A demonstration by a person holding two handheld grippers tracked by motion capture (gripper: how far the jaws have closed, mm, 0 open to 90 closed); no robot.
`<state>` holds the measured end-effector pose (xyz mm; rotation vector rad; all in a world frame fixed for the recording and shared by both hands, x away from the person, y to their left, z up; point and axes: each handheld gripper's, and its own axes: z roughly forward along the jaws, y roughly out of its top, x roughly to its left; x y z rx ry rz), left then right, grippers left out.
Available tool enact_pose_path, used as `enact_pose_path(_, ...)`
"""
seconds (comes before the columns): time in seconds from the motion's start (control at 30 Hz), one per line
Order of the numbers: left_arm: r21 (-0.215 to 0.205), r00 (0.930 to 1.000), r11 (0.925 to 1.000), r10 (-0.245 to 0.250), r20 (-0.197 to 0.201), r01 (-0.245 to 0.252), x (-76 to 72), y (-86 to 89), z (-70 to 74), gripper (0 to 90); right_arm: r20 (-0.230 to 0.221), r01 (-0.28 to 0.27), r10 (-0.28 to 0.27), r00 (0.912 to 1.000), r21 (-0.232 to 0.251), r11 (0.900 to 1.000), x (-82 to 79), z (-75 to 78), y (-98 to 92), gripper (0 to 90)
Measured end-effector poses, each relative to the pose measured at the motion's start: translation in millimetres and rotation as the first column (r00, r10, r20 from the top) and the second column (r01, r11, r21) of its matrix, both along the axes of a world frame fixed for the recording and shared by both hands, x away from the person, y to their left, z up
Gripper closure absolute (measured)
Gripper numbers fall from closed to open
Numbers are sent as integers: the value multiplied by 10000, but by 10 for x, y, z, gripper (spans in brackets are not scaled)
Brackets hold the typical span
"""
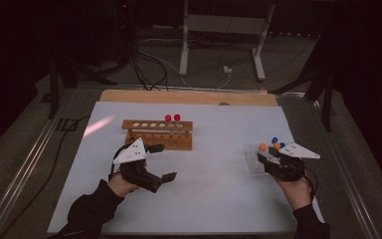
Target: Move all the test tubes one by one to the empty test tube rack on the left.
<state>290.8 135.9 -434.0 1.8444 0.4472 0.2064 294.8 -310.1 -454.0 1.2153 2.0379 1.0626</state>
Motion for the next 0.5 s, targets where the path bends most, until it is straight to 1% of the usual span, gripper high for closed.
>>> enact_pose_path(0.07,16,10000,10000,30,-22,-30,5,3,-3,11,-119,62,-63,9999,-64,10000,35,-34,12,536)
enact_pose_path(0.23,-6,10000,10000,30,-51,-30,14,9,-11,12,-316,82,-78,9995,95,9999,101,-79,27,612)
enact_pose_path(0.37,-7,9999,10000,69,-94,-69,23,15,-12,12,-452,62,-57,9990,105,9999,130,-118,55,677)
enact_pose_path(0.43,-5,9999,10000,41,-106,-41,23,17,-10,12,-458,121,-117,9989,101,9999,138,-126,57,720)
enact_pose_path(0.5,-11,9999,10000,27,-112,-27,22,16,-10,12,-446,170,-166,9989,82,9998,139,-127,60,737)
